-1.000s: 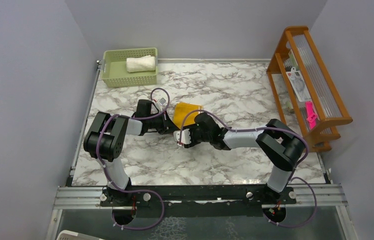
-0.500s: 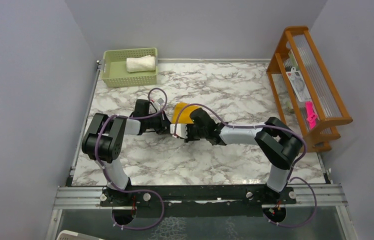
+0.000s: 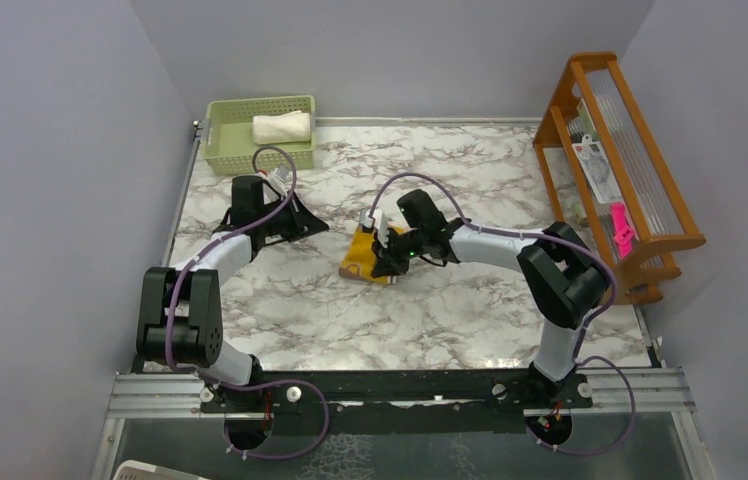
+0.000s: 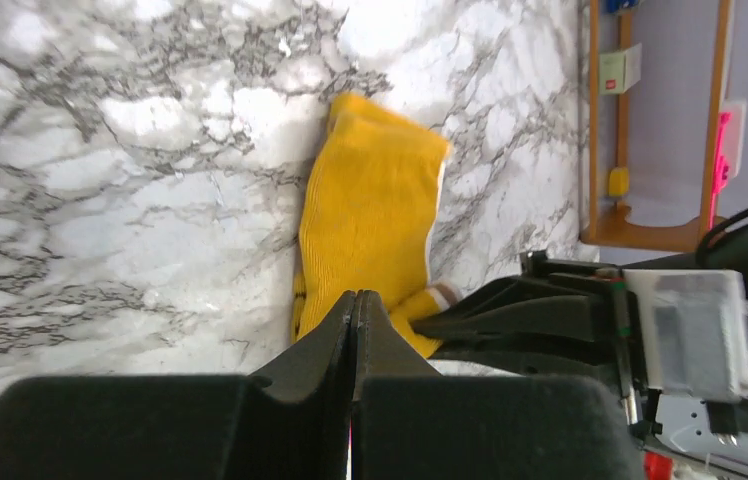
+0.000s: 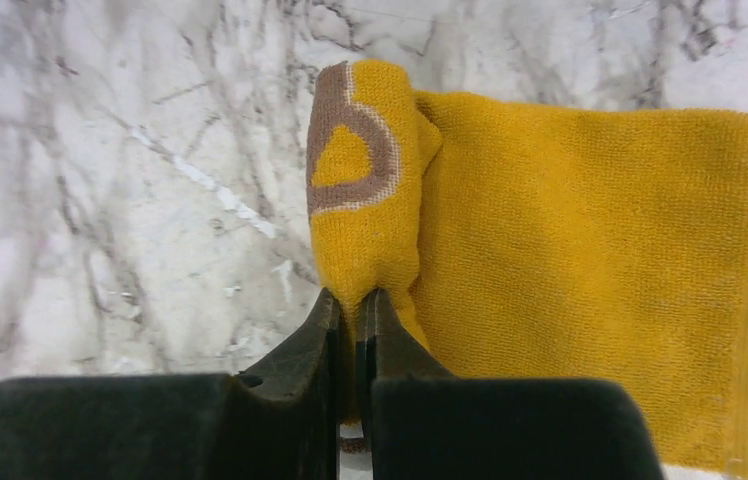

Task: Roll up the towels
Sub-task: Roll the towel at the center of the board.

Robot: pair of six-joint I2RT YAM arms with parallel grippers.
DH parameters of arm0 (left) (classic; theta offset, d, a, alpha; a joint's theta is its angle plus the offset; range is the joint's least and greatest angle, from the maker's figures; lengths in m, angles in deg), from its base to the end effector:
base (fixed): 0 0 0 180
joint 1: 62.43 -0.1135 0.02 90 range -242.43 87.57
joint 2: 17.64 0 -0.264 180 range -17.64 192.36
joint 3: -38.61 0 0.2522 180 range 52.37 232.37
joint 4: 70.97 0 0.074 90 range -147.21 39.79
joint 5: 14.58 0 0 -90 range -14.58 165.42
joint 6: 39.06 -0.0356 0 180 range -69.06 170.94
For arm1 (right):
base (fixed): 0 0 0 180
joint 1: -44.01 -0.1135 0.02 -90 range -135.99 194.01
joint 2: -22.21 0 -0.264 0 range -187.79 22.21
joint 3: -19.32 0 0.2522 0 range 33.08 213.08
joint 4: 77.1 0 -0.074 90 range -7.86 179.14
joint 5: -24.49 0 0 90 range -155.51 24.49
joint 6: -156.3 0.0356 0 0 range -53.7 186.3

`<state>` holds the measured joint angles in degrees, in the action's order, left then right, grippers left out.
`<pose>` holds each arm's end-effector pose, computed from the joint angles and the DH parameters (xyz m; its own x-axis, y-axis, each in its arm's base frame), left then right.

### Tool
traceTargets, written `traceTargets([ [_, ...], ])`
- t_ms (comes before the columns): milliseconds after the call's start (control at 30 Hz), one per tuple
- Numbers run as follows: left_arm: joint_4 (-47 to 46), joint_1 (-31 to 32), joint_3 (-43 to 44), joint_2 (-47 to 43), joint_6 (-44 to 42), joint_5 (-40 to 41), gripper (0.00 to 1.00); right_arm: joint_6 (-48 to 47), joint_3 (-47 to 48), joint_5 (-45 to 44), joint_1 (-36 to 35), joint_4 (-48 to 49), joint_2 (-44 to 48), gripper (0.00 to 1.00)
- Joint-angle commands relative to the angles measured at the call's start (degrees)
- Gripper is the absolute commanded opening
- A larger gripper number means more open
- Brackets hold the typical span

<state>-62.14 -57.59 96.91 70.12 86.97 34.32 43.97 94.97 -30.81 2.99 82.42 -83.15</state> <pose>0.3053 -0.0493 0.1908 -0.8391 -0.3738 -0.3951 0.1040 0.6028 -0.7911 0.2697 0.2615 0.1637 -0.2266 -0.6111 -0.7584 -0.9737 0.1609 0.1613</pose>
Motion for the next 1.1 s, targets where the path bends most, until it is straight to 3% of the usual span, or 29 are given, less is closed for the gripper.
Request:
traceTargets([
  [0,3.09,-1.89,1.06,-3.36,-1.96,0.34,0.0,12.51,2.5,11.75,2.1,-1.61,-1.98,0.01],
  [367,0.06,-1.85,-2.76,-2.38,-1.55,-0.01,0.0,34.16,13.39,20.86,11.99,-7.23,-12.14,0.01],
  [633,-3.23,0.89,-3.46,-2.14,0.38,0.04,0.0,39.7,18.06,26.06,13.99,-8.7,-19.76,0.01],
  [900,-10.02,7.8,-2.28,2.75,4.77,-0.61,0.0,52.62,14.13,30.14,17.2,1.02,-23.67,0.01],
  [1067,-11.7,10.21,-0.08,7.07,5.53,-0.42,0.0,54.91,12.35,27.82,19.37,1.4,-24.35,0.01],
])
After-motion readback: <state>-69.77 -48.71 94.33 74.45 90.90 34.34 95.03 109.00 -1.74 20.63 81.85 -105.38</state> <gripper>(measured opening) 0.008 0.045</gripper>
